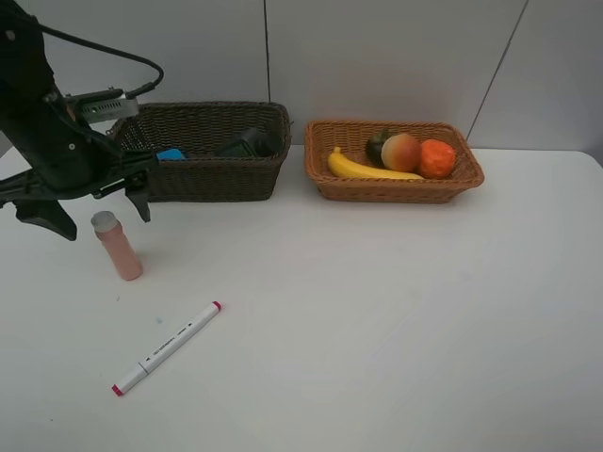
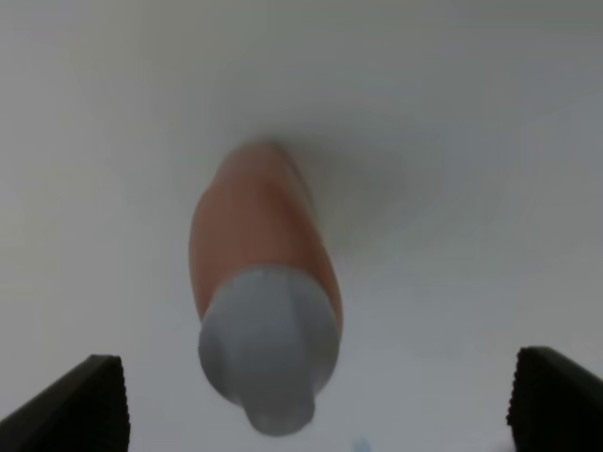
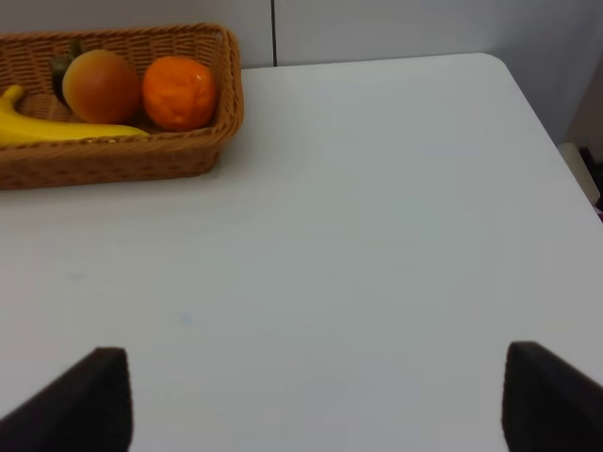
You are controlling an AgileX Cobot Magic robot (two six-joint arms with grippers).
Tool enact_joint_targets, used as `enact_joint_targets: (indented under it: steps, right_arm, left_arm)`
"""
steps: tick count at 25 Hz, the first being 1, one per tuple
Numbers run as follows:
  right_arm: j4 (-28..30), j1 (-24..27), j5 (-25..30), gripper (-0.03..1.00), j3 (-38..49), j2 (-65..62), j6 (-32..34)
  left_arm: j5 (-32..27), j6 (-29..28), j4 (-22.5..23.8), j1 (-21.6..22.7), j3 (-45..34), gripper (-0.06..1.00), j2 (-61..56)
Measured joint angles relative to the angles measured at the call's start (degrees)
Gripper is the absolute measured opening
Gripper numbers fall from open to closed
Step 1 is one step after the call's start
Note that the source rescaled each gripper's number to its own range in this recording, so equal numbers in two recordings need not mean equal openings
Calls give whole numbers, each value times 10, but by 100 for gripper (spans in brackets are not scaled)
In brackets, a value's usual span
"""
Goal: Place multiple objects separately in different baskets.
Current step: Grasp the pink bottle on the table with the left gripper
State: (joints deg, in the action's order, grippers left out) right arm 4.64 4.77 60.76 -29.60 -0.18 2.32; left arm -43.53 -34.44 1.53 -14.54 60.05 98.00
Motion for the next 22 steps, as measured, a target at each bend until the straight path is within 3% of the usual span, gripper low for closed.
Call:
enact_joint_targets:
  steps: [10,22]
  right_arm:
    - [0,0,0,100,0,0,0]
    - [0,0,0,100,0,0,0]
  left_arm:
    - [38,-32,8,0,0,100,52]
    - [40,-63,38,0,0,100,85]
